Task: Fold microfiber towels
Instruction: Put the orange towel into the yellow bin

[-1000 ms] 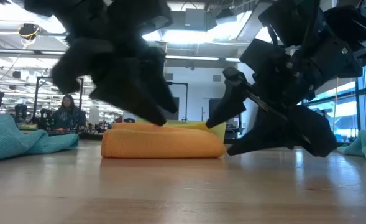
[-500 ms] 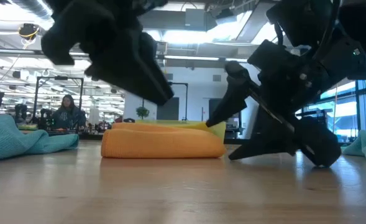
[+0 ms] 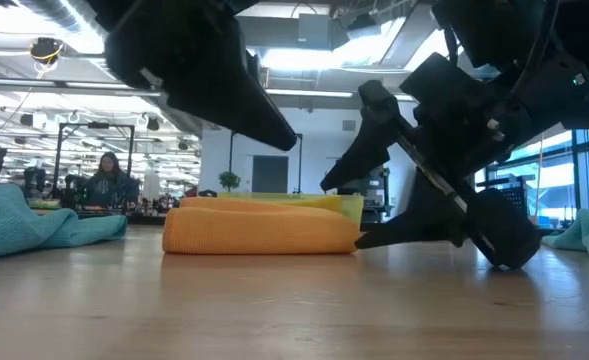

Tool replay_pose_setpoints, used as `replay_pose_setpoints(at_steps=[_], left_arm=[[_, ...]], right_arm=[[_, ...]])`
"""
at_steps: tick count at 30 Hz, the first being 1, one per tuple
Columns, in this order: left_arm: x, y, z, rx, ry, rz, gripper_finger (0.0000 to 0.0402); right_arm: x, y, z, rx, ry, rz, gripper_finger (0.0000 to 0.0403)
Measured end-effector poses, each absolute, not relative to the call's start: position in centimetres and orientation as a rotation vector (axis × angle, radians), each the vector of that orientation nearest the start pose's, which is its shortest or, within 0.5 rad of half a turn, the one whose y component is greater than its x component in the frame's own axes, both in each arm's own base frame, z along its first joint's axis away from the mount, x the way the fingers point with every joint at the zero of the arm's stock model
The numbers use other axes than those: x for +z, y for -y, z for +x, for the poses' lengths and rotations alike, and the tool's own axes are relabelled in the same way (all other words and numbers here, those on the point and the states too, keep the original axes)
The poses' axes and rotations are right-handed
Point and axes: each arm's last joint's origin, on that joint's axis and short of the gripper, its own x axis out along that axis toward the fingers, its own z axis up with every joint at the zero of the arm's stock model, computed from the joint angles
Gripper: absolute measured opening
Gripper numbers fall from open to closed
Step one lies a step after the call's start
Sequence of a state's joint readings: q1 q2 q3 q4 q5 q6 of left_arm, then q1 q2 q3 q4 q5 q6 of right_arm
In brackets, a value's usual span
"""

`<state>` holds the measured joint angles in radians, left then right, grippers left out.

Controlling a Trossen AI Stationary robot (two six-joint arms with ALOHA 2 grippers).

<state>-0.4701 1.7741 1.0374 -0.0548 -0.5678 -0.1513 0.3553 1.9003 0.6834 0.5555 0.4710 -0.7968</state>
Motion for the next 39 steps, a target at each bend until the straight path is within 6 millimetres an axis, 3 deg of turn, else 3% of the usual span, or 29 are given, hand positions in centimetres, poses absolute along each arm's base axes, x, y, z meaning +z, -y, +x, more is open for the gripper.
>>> replay_pose_setpoints(at_steps=[6,13,23,28,33,39], left_arm=[[18.1,15.0,33.1,0.18,-0.615,0.225,0.0236],[18.5,15.0,33.5,0.198,-0.558,0.138,0.0236],[19.1,13.8,33.8,0.235,-0.544,0.078,0.0236],[20.0,12.5,34.1,0.277,-0.516,0.05,0.0236],[19.9,11.8,34.3,0.3,-0.53,0.042,0.0236],[19.4,11.5,33.9,0.316,-0.589,0.039,0.0236]], right_arm=[[9.3,-9.8,30.9,0.079,-0.654,-0.912,0.0299],[10.2,-10.2,31.8,0.124,-0.689,-0.894,0.0264],[10.6,-10.6,32.3,0.169,-0.701,-0.807,0.0261],[10.6,-10.0,32.5,0.183,-0.71,-0.729,0.0261],[10.9,-9.2,32.8,0.333,-0.696,-0.54,0.0261],[10.8,-8.5,32.7,0.279,-0.739,-0.533,0.0261]])
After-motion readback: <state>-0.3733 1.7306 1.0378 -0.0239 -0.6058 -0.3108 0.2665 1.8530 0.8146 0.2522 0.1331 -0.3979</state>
